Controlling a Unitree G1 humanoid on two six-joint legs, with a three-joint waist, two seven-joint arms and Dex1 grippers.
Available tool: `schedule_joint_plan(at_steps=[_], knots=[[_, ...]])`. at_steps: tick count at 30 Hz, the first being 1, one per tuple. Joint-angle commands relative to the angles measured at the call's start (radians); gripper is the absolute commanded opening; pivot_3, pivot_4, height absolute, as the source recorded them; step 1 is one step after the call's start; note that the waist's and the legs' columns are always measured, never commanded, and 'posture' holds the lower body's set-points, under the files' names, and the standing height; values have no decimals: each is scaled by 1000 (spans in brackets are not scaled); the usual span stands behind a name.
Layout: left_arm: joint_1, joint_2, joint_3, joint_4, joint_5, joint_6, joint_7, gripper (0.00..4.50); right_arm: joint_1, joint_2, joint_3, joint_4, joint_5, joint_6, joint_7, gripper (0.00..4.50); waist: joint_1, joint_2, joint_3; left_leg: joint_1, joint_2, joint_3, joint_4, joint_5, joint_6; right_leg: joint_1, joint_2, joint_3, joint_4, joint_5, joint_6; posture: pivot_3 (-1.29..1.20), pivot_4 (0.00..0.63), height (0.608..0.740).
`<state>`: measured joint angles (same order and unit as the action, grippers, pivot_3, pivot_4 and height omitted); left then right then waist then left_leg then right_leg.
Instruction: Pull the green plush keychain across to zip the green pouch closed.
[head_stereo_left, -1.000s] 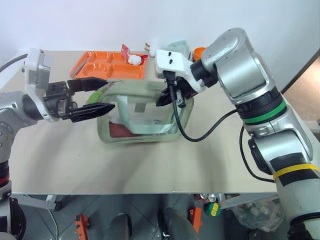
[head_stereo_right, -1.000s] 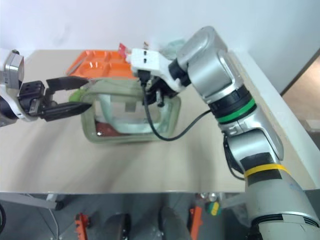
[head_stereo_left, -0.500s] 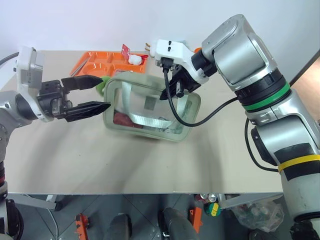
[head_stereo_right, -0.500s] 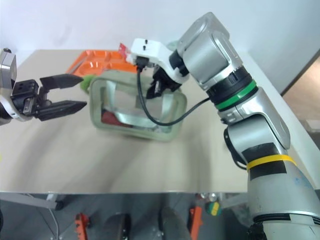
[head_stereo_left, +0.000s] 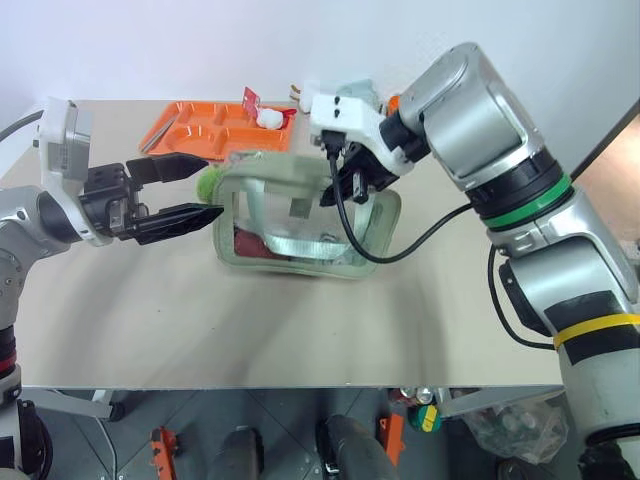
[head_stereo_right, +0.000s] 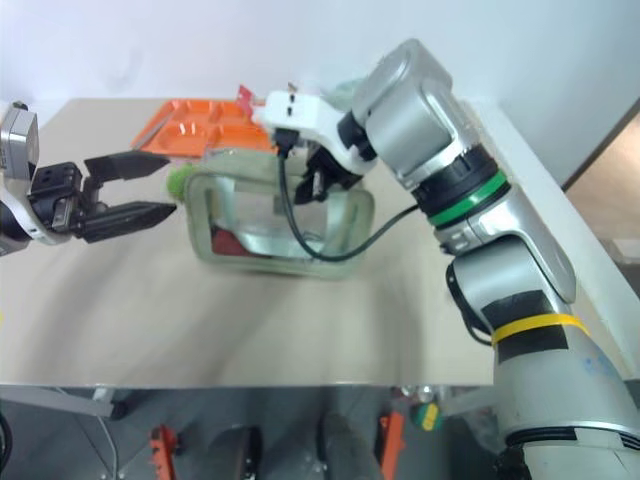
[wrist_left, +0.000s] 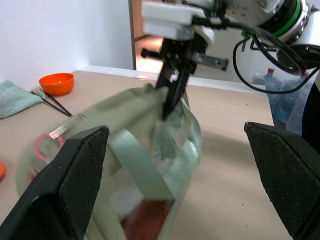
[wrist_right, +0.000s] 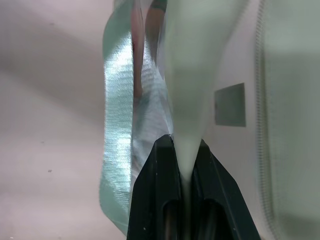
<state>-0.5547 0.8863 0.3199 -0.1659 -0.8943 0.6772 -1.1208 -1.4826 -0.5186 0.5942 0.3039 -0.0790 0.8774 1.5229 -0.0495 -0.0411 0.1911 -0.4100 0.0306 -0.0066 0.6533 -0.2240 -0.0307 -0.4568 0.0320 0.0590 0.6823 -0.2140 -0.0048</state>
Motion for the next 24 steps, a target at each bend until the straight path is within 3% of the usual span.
schedule_joint_plan(at_steps=[1, 3, 10, 11, 14, 18, 24], knots=[[-15, 21, 31, -15, -15, 2, 0, 4500, 13, 2, -11, -86, 26, 29, -5, 23, 0, 0, 0, 0, 0, 0, 0, 0, 0, 0, 0, 0, 0, 0, 0, 0, 150, 740], [-14, 23, 34, -17, -18, 5, 1, 4500, 24, 15, -17, -93, 29, 44, -27, 23, 0, 0, 0, 0, 0, 0, 0, 0, 0, 0, 0, 0, 0, 0, 0, 0, 150, 740], [-10, 29, 40, -16, -21, 11, 9, 4500, 35, 45, -83, -82, 76, 27, -105, 2386, 1, 0, 0, 1, 0, 0, 0, 0, 0, 0, 0, -1, 1, 1, -1, 0, 150, 740], [-5, 30, 42, -13, -19, 10, 8, 4500, 24, 44, -107, -74, 97, 16, -101, 2893, 1, 0, 0, 1, 0, 0, 0, 0, 0, 0, 0, 0, 0, 1, -1, 0, 150, 740], [2, 38, 49, 4, -16, 12, 3, 4500, -27, 19, -179, -45, 170, 15, -50, 3808, 0, 0, 0, 0, 0, 0, 0, 0, 0, 0, 0, 0, 0, 1, 0, 0, 150, 740], [-7, 53, 27, 25, -2, 8, -16, 4500, -60, -81, -314, -78, 313, 43, 57, 3808, 1, 0, 0, 0, 0, -1, 0, 0, 0, 0, 0, -1, 0, 0, -1, 0, 150, 740], [-71, 53, -41, 29, 11, 3, -63, 4500, 108, -243, -414, -191, 347, -14, -28, 3808, 3, -2, -1, 2, -2, -1, 0, 0, 0, 4, -2, -1, -1, -1, 1, 0, 150, 740]])
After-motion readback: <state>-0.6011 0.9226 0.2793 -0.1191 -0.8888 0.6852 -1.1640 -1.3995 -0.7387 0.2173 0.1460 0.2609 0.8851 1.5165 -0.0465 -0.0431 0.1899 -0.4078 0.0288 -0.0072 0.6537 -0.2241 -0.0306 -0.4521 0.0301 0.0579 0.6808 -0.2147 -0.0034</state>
